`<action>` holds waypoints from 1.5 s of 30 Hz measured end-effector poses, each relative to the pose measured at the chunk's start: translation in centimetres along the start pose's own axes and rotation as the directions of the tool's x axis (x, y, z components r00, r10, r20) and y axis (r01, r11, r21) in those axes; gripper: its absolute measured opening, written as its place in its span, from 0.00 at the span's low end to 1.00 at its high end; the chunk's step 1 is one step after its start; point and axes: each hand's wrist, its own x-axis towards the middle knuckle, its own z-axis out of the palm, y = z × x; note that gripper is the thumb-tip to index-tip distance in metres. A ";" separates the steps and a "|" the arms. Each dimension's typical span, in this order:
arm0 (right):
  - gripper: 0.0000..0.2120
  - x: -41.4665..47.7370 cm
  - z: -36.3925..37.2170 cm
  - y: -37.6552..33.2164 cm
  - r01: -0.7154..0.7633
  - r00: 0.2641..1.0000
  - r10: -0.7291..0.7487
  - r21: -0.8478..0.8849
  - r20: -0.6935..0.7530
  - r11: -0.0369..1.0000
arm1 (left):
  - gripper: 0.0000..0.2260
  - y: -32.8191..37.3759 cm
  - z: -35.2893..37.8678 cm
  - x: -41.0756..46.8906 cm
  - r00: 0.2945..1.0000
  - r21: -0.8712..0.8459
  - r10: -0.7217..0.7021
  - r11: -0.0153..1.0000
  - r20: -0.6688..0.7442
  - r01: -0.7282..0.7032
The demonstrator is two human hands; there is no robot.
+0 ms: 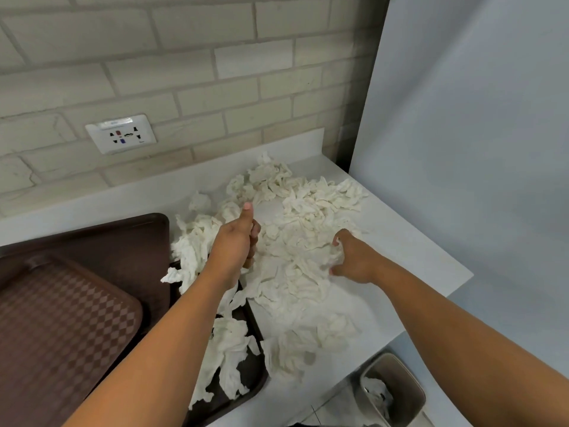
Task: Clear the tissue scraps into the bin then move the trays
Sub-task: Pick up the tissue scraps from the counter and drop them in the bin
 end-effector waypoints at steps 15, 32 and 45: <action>0.09 -9.5 -5.7 7.4 -0.127 0.983 0.181 0.633 -0.022 0.763 | 0.18 0.5 14.6 -4.5 0.984 0.072 0.000 0.997 0.179 -0.013; 0.23 -23.1 -3.7 28.4 -0.204 0.883 0.421 0.639 -0.206 0.741 | 0.27 -12.8 36.6 -14.3 0.961 0.523 -0.226 0.845 0.160 0.112; 0.29 -18.2 9.8 40.7 -0.478 0.803 0.587 0.476 -0.104 0.739 | 0.25 -34.2 38.5 -11.3 0.894 0.646 -0.429 0.721 0.130 0.252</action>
